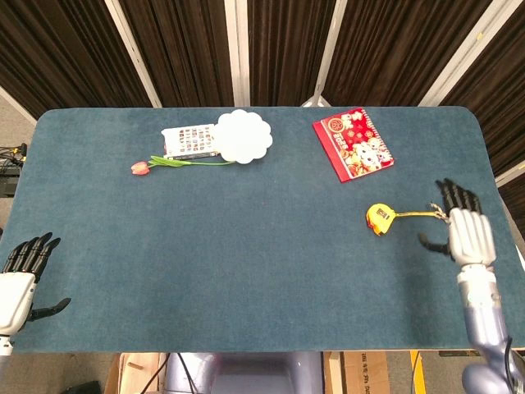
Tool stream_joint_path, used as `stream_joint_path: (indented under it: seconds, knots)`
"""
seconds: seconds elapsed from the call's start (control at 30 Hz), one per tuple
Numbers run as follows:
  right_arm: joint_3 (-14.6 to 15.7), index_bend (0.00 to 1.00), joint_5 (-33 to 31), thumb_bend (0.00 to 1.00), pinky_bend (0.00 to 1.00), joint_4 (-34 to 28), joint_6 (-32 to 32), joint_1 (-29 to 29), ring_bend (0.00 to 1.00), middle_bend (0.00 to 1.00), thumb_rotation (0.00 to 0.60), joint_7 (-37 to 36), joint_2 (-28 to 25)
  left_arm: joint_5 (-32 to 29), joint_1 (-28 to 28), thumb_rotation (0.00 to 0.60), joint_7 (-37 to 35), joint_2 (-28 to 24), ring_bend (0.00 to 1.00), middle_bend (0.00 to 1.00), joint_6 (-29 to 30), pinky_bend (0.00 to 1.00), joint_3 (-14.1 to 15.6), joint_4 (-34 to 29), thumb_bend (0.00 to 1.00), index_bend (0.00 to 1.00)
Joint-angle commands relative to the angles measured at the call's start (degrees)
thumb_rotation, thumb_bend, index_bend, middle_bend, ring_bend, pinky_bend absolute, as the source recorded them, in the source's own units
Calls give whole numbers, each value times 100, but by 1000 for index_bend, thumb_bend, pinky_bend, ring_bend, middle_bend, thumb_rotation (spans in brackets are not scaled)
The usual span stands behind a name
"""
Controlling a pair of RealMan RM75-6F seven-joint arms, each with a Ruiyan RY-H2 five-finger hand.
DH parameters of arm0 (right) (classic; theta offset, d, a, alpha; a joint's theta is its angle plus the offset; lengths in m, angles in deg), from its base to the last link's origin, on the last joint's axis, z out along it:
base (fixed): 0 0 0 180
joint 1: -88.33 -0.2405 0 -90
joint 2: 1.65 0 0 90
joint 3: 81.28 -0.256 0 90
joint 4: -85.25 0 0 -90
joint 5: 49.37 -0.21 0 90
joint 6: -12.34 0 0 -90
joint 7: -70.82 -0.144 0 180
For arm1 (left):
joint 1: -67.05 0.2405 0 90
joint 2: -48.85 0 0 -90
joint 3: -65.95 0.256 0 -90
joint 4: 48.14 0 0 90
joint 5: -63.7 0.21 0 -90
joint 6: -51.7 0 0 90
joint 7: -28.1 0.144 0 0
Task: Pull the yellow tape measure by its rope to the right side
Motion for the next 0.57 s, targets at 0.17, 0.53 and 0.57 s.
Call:
stream_joint_path:
  seconds: [0.17,0.53,0.57]
  knots:
    - [1479,0,2280,263,0,-153,1246,1203,0,0,600,-438,57,74,26,600,13,-12,0,0,86,0,8,9,0,0]
    - [1497,0,2518,263,0,305,1620,1483,0,0,600,-699,200,92,19,600,62,11,0,0,66,0,20,54,0,0]
    - [1497,0,2534,263,0,318,1606,1481,0,0,600,-698,211,91,21,600,70,14,0,0,71,0,18,55,0,0]
